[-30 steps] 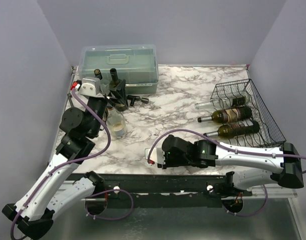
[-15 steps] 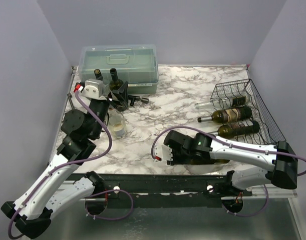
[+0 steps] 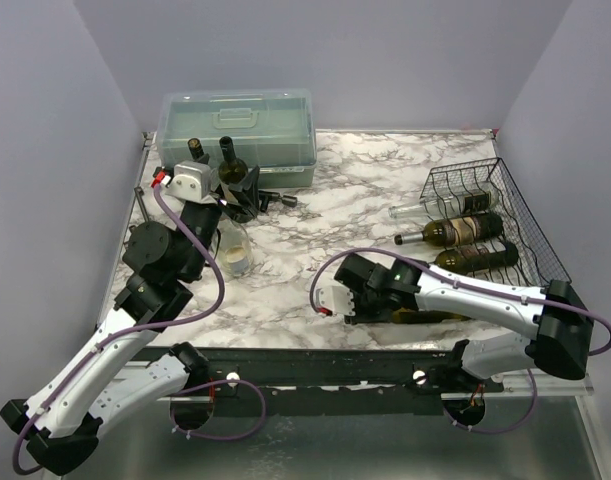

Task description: Put the wine bottle on the wine rack

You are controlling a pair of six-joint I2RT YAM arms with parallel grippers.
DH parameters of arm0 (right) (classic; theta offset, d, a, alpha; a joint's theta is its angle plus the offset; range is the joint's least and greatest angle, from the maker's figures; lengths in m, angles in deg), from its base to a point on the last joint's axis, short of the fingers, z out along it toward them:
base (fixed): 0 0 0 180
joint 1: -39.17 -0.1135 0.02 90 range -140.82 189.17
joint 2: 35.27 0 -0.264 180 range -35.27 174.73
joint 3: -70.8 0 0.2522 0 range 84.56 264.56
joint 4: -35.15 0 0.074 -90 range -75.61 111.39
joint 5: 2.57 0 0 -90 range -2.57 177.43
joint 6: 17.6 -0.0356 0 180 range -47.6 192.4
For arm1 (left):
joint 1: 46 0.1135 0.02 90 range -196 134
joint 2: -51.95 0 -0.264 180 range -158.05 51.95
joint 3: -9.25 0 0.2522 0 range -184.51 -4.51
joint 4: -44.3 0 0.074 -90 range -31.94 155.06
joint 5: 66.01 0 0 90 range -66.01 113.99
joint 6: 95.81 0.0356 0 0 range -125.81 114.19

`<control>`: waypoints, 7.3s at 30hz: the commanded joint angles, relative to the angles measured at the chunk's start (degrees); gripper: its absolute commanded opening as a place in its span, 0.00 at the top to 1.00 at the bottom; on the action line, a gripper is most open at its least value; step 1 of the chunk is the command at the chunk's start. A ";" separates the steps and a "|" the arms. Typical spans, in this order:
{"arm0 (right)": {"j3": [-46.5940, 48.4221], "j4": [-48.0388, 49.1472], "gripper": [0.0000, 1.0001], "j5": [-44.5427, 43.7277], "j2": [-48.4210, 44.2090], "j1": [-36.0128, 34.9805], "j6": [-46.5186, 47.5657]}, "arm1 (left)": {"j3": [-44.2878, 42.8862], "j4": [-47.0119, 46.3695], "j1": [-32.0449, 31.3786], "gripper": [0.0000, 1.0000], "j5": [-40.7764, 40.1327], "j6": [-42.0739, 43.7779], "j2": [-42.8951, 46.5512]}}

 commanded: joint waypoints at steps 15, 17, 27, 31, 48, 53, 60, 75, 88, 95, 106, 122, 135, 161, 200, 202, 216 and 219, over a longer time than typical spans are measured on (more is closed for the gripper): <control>-1.73 -5.25 0.99 -7.62 1.70 2.46 3.54 | 0.99 -2.25 -3.40 0.02 -1.21 1.18 1.24; 0.60 -6.99 0.99 -7.13 3.24 2.50 3.41 | 1.12 -2.38 -3.55 0.02 -1.41 1.41 1.39; -2.65 -7.05 1.00 -8.64 2.73 3.12 4.89 | 1.63 -3.17 -4.33 0.02 -2.14 2.51 1.95; -4.45 -6.39 0.99 -9.21 1.38 4.00 5.32 | 1.70 -3.30 -4.64 0.02 -2.06 2.52 1.76; -13.00 -2.20 0.99 -15.22 -1.39 5.33 10.68 | 2.13 -3.84 -6.10 0.02 -2.23 3.22 1.96; -12.96 2.34 0.99 -17.32 -0.96 5.35 14.48 | 2.22 -4.01 -6.52 0.02 -2.48 3.49 2.33; -0.63 2.61 0.99 -11.69 3.83 5.34 13.47 | 2.31 -4.17 -6.76 0.02 -2.79 4.06 2.78; 6.19 3.35 0.99 -15.20 1.23 5.33 9.06 | 2.49 -4.29 -6.79 0.02 -2.50 3.93 2.25; -0.82 -3.95 0.99 -11.74 -4.48 5.44 9.63 | 2.57 -4.37 -6.83 0.02 -2.14 3.49 1.71; -7.78 -4.03 0.99 -9.56 -9.52 5.51 15.65 | 3.05 -4.91 -8.06 0.02 -2.96 4.60 2.20; -9.05 -0.48 0.99 -4.67 -4.74 6.69 20.98 | 4.85 -9.43 -9.60 0.05 -17.43 6.63 2.84; -10.44 -7.85 0.99 -2.27 -6.12 7.63 20.48 | 6.13 -13.41 -9.60 0.05 -23.88 9.89 1.27; -14.13 -7.68 0.99 -2.29 -9.65 7.79 20.36 | 5.87 -12.62 -9.53 0.01 -22.34 9.73 -0.41; -17.34 -6.78 0.99 -10.67 -9.44 13.02 23.21 | 6.09 -12.62 -9.52 0.01 -20.46 9.64 0.00; -27.14 8.71 0.72 -15.14 -15.61 28.83 34.29 | 6.35 -12.36 -9.96 0.03 -19.32 9.02 0.88; -26.60 6.29 0.54 -14.69 -15.54 28.82 33.96 | 6.35 -12.36 -9.96 0.03 -19.30 8.94 0.81; -21.17 -1.84 0.19 -3.47 -18.51 26.75 31.34 | 6.09 -12.00 -10.83 0.03 -19.15 8.67 0.44; -18.67 -4.56 0.18 0.19 -18.60 24.12 30.73 | 6.04 -11.85 -11.23 0.04 -18.91 8.55 0.10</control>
